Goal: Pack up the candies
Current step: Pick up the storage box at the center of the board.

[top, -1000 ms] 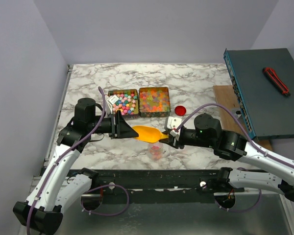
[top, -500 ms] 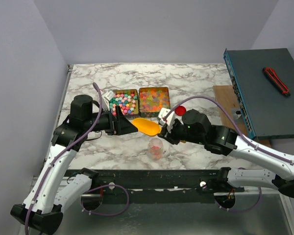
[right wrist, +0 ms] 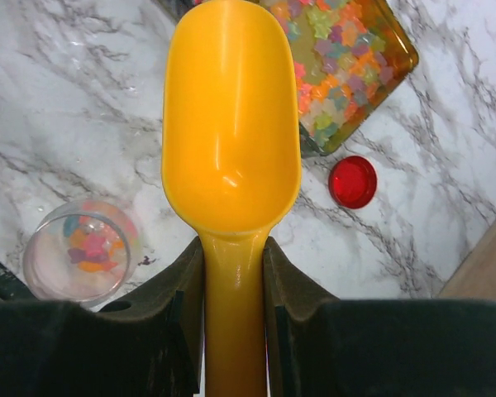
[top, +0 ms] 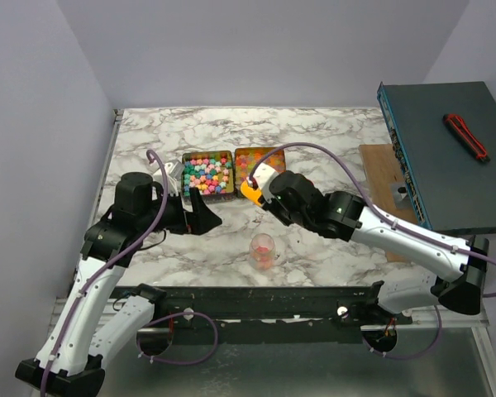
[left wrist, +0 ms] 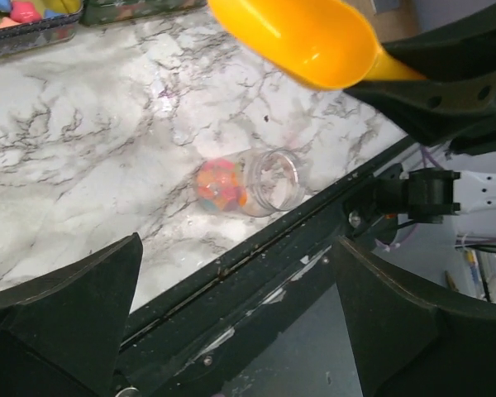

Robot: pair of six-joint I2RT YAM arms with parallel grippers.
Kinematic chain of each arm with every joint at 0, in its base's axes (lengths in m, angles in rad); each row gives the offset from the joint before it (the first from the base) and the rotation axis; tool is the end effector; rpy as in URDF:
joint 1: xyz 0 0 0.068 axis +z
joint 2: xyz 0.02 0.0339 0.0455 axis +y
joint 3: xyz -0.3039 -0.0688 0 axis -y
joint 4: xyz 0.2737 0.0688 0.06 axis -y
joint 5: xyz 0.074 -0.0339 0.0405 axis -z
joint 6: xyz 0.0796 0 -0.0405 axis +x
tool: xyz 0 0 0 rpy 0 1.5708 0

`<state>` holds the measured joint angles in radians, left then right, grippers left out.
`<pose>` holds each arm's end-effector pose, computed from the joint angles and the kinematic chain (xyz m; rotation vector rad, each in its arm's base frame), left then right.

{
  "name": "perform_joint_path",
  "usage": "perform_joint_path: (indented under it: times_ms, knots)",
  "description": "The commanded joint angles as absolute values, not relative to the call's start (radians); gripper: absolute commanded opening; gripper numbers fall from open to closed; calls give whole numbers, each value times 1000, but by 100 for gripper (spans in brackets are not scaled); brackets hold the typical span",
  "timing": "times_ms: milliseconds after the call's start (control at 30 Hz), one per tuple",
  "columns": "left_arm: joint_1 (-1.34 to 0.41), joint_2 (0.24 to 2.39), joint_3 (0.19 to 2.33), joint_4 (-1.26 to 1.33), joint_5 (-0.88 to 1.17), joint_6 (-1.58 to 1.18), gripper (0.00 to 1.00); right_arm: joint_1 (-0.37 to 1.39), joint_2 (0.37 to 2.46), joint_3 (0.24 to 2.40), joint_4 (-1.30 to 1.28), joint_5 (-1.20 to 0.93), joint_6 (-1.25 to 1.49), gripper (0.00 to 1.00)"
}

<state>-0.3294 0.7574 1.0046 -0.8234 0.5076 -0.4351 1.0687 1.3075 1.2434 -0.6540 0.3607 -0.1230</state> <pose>0.1486 -0.0917 0.3692 0.1938 2.2211 -0.9783 0.1833 0.2755 0.3516 -1.0978 1.9478 0.0992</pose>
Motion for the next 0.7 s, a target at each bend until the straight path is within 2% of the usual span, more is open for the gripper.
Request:
perform_joint_path:
  times_ms: [0, 300, 667]
  knots:
    - [-329, 737, 942, -815, 439, -387, 99, 1037, 1372, 1342, -753, 479, -121, 1]
    - [-328, 726, 854, -733, 419, -351, 99, 968, 1505, 1458, -853, 526, -165, 1]
    - [-328, 847, 864, -625, 482, -436, 99, 852, 1486, 1397, -746, 526, -187, 1]
